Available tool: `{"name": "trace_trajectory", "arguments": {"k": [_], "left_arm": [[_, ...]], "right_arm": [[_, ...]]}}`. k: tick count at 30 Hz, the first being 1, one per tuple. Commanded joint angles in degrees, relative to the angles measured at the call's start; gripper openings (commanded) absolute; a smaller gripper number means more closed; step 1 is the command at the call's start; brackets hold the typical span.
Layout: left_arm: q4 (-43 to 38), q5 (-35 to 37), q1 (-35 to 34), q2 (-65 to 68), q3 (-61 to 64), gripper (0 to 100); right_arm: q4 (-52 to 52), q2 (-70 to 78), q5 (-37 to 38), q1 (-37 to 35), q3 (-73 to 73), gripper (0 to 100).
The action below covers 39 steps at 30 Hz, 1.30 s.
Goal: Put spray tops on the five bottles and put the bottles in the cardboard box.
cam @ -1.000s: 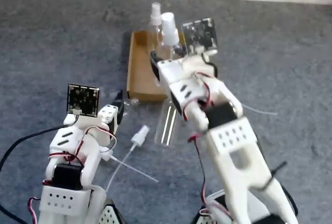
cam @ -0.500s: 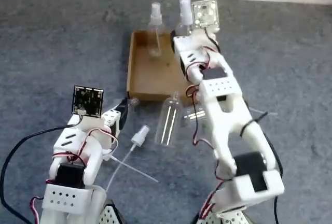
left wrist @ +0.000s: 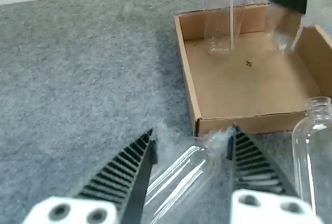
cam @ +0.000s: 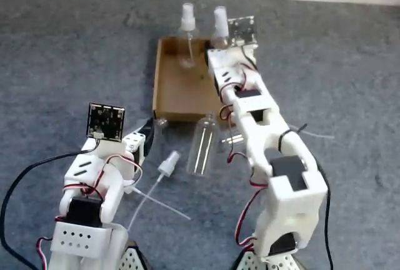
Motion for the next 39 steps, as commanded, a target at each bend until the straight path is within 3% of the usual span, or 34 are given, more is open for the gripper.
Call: {"name": "trace_trajectory", "arguments": {"k": [1,21,29,39], "left_arm": [[-0.2,0.3,-0.8,-0.7,-0.2,19],[-0.1,0.3,-0.8,-0.7,-0.2,19],[-0.1,0.3,-0.8,-0.7,-0.2,19],[-0.1,0.3,-0.8,-0.7,-0.2,19]], "right_arm": [[-3.0,0.2,-0.6,1.0,-5.4,0.3],[-3.2,9.3,-0.4,1.0,-12.9,0.5],[-2.7,9.2,-0.4,0.6,-12.7,19.9],[-2.6,9.1,-0.4,0.3,-12.9,20.7]]}}
